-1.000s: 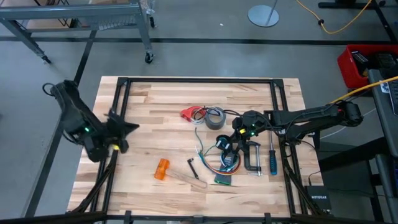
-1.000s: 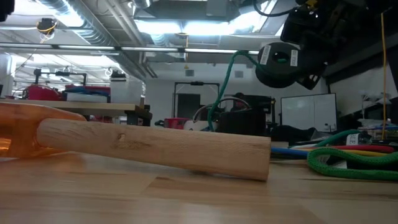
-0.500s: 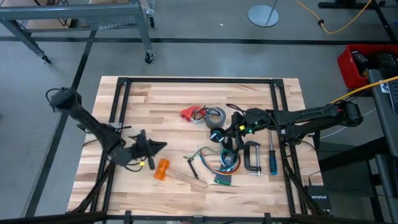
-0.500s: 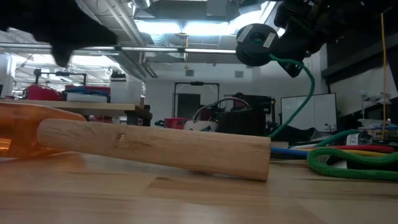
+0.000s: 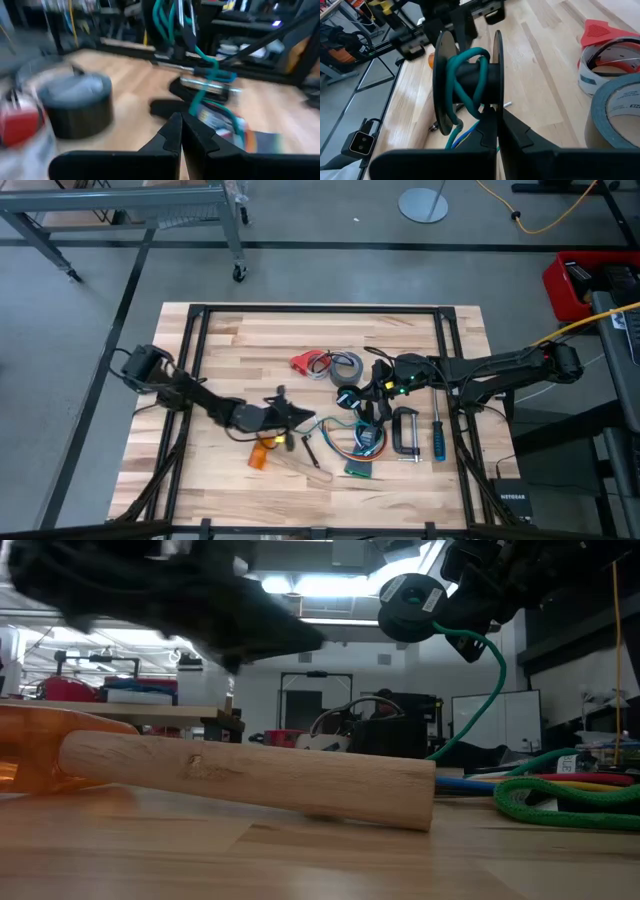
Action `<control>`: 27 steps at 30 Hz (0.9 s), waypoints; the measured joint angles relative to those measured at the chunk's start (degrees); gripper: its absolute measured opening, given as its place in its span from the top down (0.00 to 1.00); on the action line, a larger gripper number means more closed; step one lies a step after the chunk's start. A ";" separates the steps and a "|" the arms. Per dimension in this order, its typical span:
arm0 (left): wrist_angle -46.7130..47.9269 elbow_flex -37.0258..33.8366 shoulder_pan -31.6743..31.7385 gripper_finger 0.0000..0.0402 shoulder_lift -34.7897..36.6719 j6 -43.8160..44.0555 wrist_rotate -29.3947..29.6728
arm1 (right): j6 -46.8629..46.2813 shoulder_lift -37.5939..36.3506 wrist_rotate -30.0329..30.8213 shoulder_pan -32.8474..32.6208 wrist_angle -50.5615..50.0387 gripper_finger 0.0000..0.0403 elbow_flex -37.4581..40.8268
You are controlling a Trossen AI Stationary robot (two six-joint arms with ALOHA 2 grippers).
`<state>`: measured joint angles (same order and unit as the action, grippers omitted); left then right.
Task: Coil cords
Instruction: Coil the blue wire onto the spool
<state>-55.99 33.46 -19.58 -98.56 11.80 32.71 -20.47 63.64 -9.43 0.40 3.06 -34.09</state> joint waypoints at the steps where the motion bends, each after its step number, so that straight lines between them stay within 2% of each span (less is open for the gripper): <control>1: 0.04 1.70 1.04 1.00 -1.00 -3.57 -0.09 | 0.12 0.00 -0.02 0.00 0.01 0.99 0.00; 4: 0.20 5.67 3.49 1.00 -3.00 -7.83 -0.13 | 1.09 0.00 -0.06 0.00 -0.12 0.99 0.00; 7: 3.81 8.48 5.37 1.00 -3.44 -3.85 -0.70 | 1.37 0.00 -0.06 0.00 -0.12 0.99 0.00; 9: 8.54 9.75 6.56 1.00 -3.44 -1.05 -4.06 | 1.46 0.00 -0.06 0.00 -0.08 0.99 0.00; 12: 15.43 11.27 8.07 1.00 -3.47 3.55 -12.34 | 1.48 0.00 -0.06 0.00 -0.05 0.99 0.00; 15: 19.91 12.83 8.88 1.00 -4.40 4.60 -17.73 | 1.48 0.00 -0.06 0.00 -0.08 0.99 0.00; 23: 19.44 15.74 9.16 1.00 -7.83 -5.95 -18.62 | 1.48 0.00 -0.06 0.00 -0.12 0.99 0.00; 27: 19.34 16.38 9.71 1.00 -7.83 -3.18 -17.72 | 1.48 0.00 -0.04 0.00 -0.12 0.99 0.00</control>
<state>-36.64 49.84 -9.87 -106.39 8.62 14.99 -18.98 63.64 -9.47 0.40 2.94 -34.09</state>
